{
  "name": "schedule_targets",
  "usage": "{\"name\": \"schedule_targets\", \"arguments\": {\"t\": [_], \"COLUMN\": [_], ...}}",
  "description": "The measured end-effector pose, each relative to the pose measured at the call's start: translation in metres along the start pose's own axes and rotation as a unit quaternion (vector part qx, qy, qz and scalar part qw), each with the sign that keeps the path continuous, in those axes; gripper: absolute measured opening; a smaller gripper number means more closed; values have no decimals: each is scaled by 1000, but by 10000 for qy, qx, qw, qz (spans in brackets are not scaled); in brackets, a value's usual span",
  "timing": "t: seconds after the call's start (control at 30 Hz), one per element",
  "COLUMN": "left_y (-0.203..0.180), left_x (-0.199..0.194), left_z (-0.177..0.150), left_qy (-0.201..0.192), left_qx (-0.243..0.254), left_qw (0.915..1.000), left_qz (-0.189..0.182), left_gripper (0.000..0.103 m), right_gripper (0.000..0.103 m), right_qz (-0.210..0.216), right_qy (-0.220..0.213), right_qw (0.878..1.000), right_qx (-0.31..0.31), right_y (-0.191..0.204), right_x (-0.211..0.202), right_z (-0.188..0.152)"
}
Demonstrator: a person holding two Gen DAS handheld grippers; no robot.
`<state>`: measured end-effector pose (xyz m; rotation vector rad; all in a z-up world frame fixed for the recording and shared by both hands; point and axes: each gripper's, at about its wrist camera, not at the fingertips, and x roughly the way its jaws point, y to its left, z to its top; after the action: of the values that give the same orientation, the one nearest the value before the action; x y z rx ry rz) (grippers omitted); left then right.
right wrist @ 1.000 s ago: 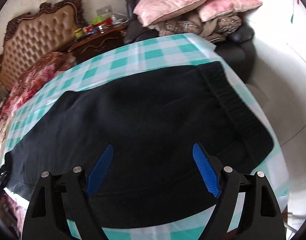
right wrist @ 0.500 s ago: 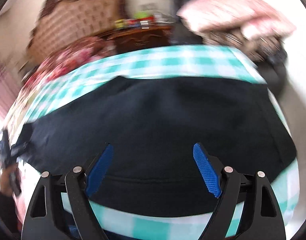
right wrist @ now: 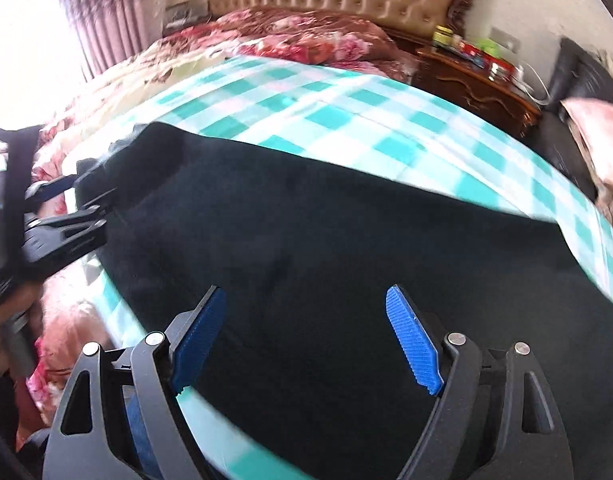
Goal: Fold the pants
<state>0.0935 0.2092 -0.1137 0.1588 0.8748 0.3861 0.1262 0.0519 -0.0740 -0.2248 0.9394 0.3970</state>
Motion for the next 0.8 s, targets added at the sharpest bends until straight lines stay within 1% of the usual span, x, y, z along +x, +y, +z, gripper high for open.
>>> {"name": "schedule_targets", "arguments": {"t": [0.13,0.23,0.27,0.43,0.57,0.8], "left_y": [3,5,6,10,12,13], "left_x": [0,-4,-6,-12,-12,-10], "left_z": [0,0,1,4,3,1], "left_qy": [36,39,21,-53,-34,7], "left_qx": [-85,-128,-155,-228,-248,-246], "left_qw": [9999,9998,9997,9994,9994,9994], "left_qz": [-77,-164,-211,-262,-251,-245], "left_gripper": [74,74,74,74,74,74], "right_gripper": [78,77,76,76,77,79], "right_qz": [-149,-424,-458,-629,-560,-635], "right_qy": [32,47,72,219,214,185], "right_qw": [9999,9991,9989,9977,9982,9978], "right_qx": [50,-49,-61,-80,9,21], "right_y": [5,8,8,5,2,2], "right_x": [25,43,50,71,74,76], "right_z": [19,29,32,34,35,38]}}
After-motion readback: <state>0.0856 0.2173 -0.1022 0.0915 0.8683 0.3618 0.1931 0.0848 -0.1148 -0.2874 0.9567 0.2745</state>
